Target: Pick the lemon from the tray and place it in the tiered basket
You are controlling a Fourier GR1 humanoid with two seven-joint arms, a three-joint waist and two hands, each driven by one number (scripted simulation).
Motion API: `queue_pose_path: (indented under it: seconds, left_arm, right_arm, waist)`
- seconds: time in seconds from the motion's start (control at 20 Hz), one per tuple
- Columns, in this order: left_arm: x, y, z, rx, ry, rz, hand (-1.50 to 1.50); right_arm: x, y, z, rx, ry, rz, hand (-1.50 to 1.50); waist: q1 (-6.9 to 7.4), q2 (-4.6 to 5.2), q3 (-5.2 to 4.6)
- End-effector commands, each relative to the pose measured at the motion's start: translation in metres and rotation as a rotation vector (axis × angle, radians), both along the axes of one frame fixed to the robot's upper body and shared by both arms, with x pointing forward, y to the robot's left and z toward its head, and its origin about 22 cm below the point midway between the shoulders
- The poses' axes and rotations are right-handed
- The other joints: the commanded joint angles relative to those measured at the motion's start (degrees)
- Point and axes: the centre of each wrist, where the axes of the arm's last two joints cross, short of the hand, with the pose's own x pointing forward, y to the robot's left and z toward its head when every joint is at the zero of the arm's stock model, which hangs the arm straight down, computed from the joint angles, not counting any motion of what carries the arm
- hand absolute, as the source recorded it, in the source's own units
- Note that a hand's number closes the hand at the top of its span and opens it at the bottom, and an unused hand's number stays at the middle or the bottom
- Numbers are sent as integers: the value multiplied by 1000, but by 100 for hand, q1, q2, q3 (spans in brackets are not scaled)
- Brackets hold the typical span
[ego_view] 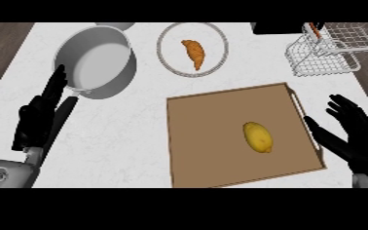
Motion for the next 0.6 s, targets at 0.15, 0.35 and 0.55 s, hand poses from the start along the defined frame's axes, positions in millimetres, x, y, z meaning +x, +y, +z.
queue_pose_path:
  seconds: [0.15,0.35,0.55]
  left_arm:
    - [3,6,4,10,-14,5,0]
    - [4,-4,-5,4,-3,18,0]
    - [1,-7,-4,6,-10,-1,0]
  right_arm:
    - [-46,-11,55,-200,156,63,-150]
    - [-49,-13,83,-376,383,272,-150]
    - [-31,3,135,-455,492,341,-150]
  waist:
    - [99,-1,-12]
    - [122,15,-33]
    - [293,20,-21]
